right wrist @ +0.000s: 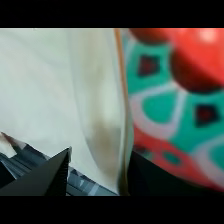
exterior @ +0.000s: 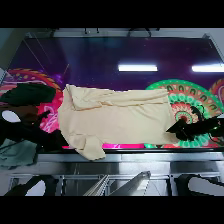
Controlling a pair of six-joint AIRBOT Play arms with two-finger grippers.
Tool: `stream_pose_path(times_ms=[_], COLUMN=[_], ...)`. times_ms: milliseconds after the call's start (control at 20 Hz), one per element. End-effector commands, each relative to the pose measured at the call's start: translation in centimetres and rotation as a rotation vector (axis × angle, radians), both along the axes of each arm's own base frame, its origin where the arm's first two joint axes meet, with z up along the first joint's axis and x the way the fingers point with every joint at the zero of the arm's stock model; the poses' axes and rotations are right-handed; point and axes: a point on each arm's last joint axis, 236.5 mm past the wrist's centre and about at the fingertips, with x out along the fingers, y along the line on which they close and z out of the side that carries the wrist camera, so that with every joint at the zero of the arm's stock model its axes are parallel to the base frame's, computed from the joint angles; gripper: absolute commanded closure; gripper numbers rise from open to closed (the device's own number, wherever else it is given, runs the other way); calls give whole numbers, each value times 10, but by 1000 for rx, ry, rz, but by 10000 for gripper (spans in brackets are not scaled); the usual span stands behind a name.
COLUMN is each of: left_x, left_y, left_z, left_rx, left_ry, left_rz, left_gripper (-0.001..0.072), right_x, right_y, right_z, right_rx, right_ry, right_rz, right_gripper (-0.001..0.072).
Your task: Fold the shirts.
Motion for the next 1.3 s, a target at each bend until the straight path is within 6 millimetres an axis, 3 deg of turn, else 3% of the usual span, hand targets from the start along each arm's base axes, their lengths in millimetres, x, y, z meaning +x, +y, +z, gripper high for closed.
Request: stream_pose_path(times_ms=[0,250,500,550,600,800,900,1250], left_x=[-4,20,55,60,65,84,84,40], left_y=[-2,-5,-10,-9,-3,23,36,46], left_z=[-36,-72,-70,-66,-61,-33,-20,-9], left_rx=[63,114,123,128,145,194,203,164], left_ry=[-35,-30,-108,-130,-163,-295,-341,-307], left_rz=[35,10,-73,-69,-68,1,43,79], left_gripper=[361,362,366,445,700,682,681,681], right_x=[-1,-2,-8,-9,-9,-5,-6,-12], right_y=[-13,-11,-6,-6,-6,-2,0,5], right_z=[-20,-18,-14,-13,-13,-9,-7,-1], right_rx=[-118,-109,-80,-74,-71,-50,-34,-6], right_ry=[-26,-24,-3,0,2,-5,0,31], right_rz=[54,52,67,68,67,44,45,51], right_gripper=[241,241,241,249,338,380,673,697])
